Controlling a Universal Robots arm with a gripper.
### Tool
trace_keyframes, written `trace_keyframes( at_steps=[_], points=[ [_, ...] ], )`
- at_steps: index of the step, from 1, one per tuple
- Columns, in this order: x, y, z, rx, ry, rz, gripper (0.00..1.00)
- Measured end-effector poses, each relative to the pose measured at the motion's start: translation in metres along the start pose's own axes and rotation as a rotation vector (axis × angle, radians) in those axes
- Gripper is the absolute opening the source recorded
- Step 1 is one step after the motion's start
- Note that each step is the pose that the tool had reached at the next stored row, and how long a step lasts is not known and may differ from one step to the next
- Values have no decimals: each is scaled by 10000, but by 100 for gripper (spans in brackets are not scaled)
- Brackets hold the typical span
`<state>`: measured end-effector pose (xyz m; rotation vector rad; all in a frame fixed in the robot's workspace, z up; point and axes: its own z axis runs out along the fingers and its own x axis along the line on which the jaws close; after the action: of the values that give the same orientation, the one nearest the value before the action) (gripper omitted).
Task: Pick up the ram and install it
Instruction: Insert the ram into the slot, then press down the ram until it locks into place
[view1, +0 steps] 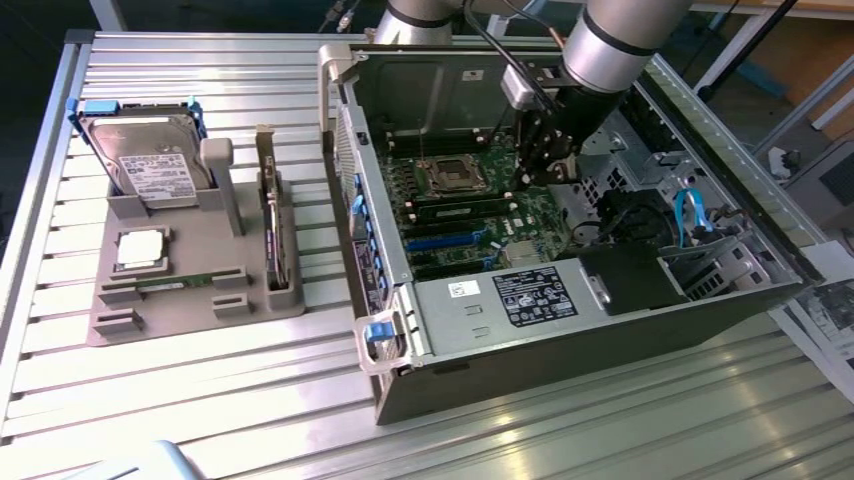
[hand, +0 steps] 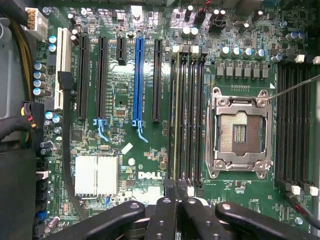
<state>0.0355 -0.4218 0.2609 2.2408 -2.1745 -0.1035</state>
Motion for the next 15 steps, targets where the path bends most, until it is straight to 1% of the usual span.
trace_keyframes(
  at_steps=[4,5,6,8,10,15],
  points=[
    [0,0,1,-1,2,-1,10],
    [0,-1,19,-7,11,0,10],
    [-8,-5,66,-23,12,0,10],
    [-20,-8,102,-37,12,0,10],
    [-25,-10,166,-69,10,4,10],
    [-22,-18,250,-90,10,3,10]
  ],
)
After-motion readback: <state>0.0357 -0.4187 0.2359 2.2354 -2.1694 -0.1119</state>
